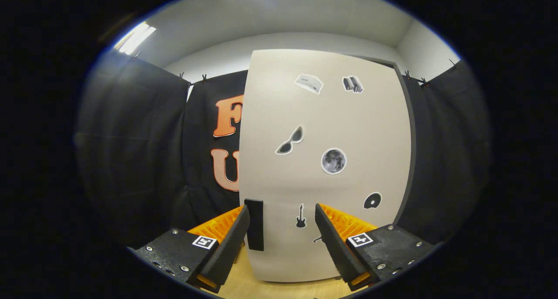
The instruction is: Open the shoe cabinet door, grab the shoes and put them into the shoe cabinet, then close the shoe cabinet door.
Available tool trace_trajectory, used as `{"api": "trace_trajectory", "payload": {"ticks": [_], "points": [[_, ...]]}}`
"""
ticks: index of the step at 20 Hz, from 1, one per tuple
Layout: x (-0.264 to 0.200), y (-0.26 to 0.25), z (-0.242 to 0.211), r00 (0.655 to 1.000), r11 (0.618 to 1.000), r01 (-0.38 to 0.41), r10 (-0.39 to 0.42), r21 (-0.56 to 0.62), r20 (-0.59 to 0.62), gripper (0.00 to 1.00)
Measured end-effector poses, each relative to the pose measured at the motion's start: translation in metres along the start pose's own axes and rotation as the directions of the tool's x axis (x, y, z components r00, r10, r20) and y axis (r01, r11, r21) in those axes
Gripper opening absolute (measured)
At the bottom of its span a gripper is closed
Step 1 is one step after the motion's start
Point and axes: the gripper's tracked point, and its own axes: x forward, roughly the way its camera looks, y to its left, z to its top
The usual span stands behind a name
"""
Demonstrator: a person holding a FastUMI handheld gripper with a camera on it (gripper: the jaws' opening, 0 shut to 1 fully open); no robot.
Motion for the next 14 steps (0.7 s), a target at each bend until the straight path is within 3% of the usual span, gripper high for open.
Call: {"api": "trace_trajectory", "payload": {"ticks": [14], "points": [[-0.083,-0.075,0.048,0.984,0.987,0.161,-0.16,0.0,0.074,0.94]]}}
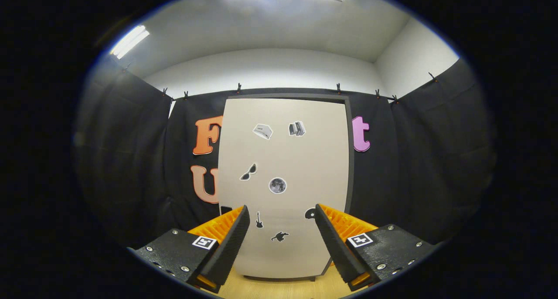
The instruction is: Open the shoe cabinet door, grab the shoes and put them into the shoe cabinet, then close the shoe cabinet door.
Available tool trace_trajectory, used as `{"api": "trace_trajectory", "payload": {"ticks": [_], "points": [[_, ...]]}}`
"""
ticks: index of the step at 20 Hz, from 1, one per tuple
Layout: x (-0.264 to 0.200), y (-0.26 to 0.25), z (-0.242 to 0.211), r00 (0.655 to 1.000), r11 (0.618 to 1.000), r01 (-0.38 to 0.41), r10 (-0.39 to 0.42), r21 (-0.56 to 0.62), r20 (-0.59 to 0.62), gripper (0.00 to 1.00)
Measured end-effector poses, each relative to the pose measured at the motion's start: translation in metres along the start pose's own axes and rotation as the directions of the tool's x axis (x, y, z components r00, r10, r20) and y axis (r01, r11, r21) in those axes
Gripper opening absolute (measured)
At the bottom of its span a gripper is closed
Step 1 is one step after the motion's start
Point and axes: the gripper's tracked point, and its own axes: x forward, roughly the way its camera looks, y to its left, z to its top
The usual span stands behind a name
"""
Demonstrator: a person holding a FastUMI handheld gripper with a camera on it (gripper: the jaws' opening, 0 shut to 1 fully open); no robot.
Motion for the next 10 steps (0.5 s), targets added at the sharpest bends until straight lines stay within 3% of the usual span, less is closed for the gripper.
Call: {"api": "trace_trajectory", "payload": {"ticks": [10], "points": [[-0.018,-0.022,0.006,0.998,0.997,0.07,-0.07,-0.033,0.004,0.94]]}}
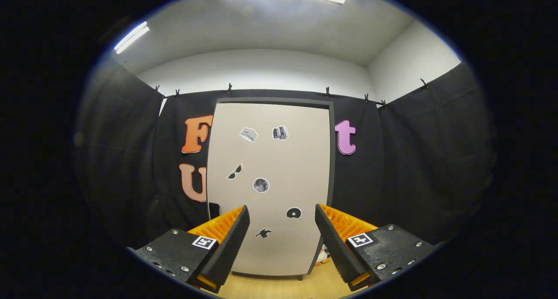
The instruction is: Open the shoe cabinet door, grab the shoes and put them into the shoe cabinet, then close the shoe cabinet door.
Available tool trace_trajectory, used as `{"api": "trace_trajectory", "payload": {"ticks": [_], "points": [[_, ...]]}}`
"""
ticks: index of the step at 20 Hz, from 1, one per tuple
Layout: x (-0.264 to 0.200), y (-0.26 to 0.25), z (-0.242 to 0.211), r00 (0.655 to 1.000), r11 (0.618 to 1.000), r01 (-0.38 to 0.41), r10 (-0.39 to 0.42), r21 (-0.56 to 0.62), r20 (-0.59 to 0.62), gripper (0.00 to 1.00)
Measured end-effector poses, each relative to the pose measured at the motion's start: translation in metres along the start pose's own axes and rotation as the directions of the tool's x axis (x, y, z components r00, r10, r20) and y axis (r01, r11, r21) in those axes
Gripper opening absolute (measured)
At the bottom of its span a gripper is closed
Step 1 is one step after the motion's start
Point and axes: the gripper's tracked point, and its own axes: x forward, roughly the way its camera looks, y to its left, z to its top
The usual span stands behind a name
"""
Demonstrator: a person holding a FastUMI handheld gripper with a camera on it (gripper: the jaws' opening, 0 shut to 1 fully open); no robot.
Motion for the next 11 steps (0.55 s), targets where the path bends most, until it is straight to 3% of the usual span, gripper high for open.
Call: {"api": "trace_trajectory", "payload": {"ticks": [11], "points": [[-0.007,-0.021,0.004,0.999,0.999,0.046,-0.047,0.015,0.008,0.94]]}}
